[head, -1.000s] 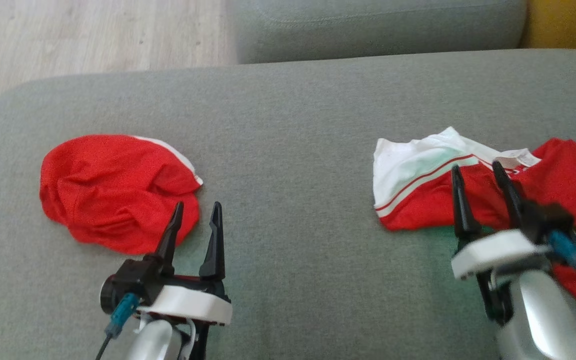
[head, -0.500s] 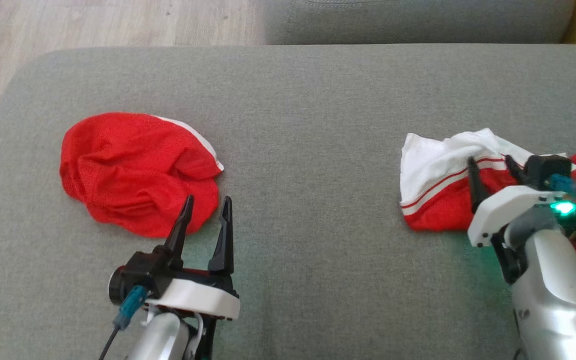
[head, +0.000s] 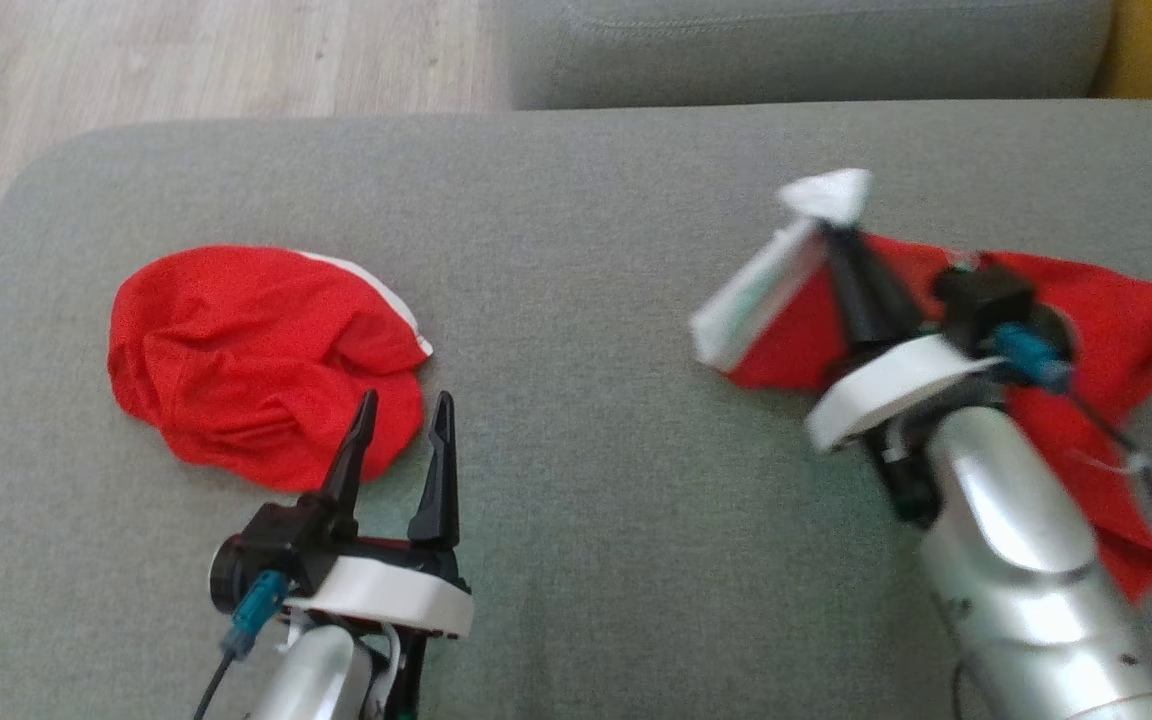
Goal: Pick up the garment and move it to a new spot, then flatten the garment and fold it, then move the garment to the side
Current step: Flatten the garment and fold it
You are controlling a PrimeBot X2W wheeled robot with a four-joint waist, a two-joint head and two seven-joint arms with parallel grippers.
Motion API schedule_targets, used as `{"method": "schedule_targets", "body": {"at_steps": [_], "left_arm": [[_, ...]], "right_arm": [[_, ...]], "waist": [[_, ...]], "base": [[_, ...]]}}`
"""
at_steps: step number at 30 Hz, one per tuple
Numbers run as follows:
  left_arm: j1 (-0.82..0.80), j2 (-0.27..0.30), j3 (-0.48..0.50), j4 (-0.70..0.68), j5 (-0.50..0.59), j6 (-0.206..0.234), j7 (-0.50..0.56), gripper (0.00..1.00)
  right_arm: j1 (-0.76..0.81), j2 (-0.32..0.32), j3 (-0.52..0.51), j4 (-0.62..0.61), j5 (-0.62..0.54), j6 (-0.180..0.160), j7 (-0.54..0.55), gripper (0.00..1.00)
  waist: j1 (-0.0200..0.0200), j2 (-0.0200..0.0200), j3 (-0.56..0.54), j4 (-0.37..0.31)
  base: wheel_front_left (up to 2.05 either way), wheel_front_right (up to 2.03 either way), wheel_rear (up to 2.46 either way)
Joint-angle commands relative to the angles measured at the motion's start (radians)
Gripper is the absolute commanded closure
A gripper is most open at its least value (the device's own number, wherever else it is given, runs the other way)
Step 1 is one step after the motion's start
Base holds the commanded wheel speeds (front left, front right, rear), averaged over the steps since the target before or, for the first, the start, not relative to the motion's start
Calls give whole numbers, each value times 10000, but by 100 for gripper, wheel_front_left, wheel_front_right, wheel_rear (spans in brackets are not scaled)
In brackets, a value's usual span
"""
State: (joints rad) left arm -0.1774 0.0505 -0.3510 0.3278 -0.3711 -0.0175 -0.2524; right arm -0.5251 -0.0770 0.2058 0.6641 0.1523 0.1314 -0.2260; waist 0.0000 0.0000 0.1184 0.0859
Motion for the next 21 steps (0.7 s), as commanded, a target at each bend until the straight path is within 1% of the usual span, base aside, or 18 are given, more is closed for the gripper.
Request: {"method": "schedule_targets", "body": {"at_steps": [1, 4, 7, 10, 13, 14, 15, 18, 21], "left_arm": [[-145, -3, 387, -228, 26, -3, -93, 0], [-133, -3, 378, -204, 54, -41, -93, 0], [-123, -3, 335, -180, 39, -46, -93, 0], [-80, -3, 266, -160, 8, -39, -93, 0], [2, -3, 234, -141, -23, -32, -93, 0], [17, -3, 230, -135, -32, -27, -93, 0], [26, -3, 224, -125, -42, -21, -93, 0], [33, -3, 224, -111, -59, -5, -93, 0], [63, -3, 306, -119, -60, 17, -93, 0]], "right_arm": [[-256, 237, 983, -707, 309, -7, -209, 100], [109, 260, 2487, -1255, 940, -7, -267, 100], [453, 263, 3948, -1473, 1318, -7, -265, 100], [757, 265, 5386, -1414, 1531, -7, -108, 100], [980, 244, 6679, -1093, 1700, -7, 303, 100], [998, 172, 7075, -994, 1689, -7, 409, 60], [1047, 113, 7396, -901, 1795, -7, 516, 0], [1068, -90, 7700, -790, 2093, -7, 472, 0], [1009, -287, 7524, -862, 2170, -7, 255, 0]], "waist": [[0, 0, -152, -116], [0, 0, -289, -158], [0, 0, -398, -156], [0, 0, -489, -128], [0, 0, -567, -110], [0, 0, -577, -107], [0, 0, -598, -101], [0, 0, -659, -102], [0, 0, -730, -175]], "base": [[0, 0, 0], [0, 0, 0], [0, 0, 0], [0, 0, 0], [0, 0, 0], [0, 0, 0], [0, 0, 0], [0, 0, 0], [0, 0, 0]]}}
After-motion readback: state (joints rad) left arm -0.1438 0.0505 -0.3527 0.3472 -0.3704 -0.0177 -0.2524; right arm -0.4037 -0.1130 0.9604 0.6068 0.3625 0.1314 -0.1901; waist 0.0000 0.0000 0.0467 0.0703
